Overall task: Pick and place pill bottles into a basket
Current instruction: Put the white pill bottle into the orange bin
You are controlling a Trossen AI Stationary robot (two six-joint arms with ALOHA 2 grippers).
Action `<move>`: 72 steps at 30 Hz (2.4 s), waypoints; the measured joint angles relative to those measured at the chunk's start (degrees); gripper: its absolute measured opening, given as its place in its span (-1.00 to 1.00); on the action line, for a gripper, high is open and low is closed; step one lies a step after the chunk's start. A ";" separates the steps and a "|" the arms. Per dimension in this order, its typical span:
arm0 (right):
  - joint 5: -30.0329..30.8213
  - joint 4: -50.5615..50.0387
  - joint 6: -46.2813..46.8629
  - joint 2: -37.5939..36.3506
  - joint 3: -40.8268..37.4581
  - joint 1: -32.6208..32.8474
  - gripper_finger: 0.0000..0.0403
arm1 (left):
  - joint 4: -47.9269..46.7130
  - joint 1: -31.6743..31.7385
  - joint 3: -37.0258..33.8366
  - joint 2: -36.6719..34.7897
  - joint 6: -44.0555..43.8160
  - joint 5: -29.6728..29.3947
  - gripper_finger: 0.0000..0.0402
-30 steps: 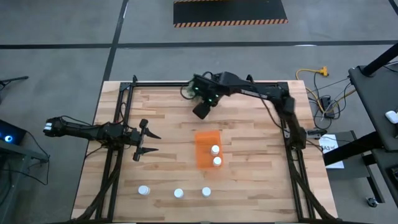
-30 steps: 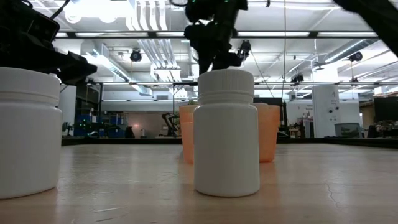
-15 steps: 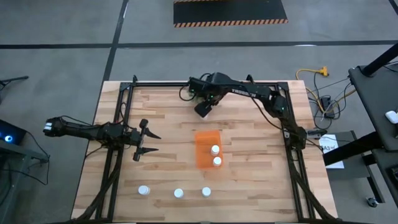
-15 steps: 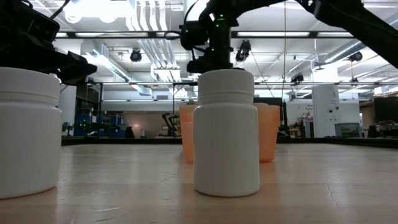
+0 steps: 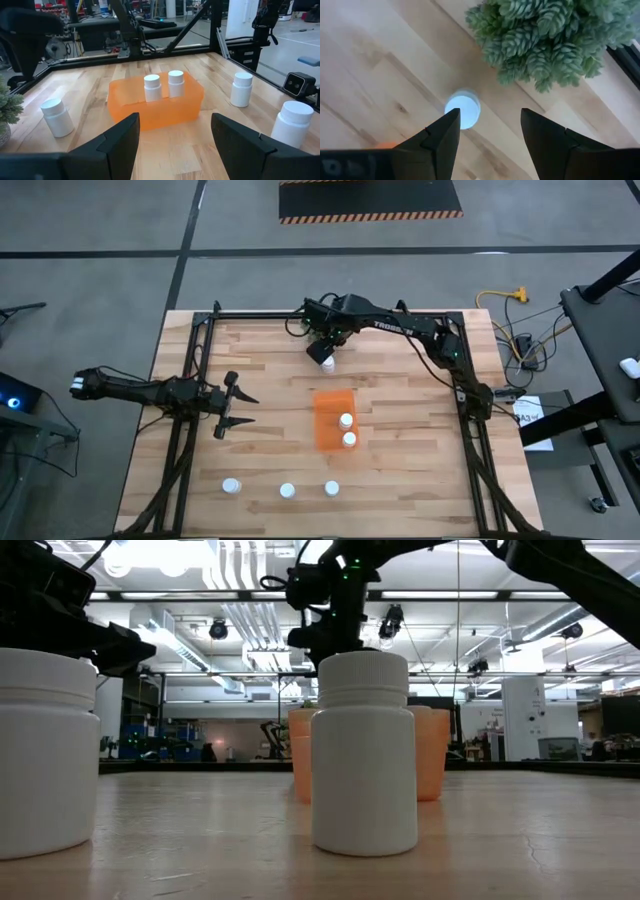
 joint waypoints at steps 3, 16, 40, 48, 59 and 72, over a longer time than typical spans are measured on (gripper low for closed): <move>-0.08 0.85 0.00 0.00 0.00 0.02 -0.01 | 0.00 0.02 0.00 -0.02 0.00 0.00 0.14; -6.49 2.04 0.18 0.02 -0.02 0.03 -0.01 | 0.00 0.00 0.00 -0.02 0.00 0.00 0.14; -7.15 8.56 -1.58 0.04 -8.78 0.26 -0.01 | 0.01 0.00 0.00 -0.02 0.02 0.00 0.14; -7.10 9.53 -2.04 0.04 -9.29 0.26 -0.01 | 0.02 0.00 0.00 -0.02 0.02 0.00 0.14; -7.04 12.49 -3.30 0.08 -13.27 0.20 -0.01 | 0.00 0.00 -0.02 -0.01 0.02 0.00 0.14; -6.88 15.39 -2.73 0.13 -14.64 0.11 -0.02 | 0.00 0.00 -0.01 -0.02 0.02 0.00 0.14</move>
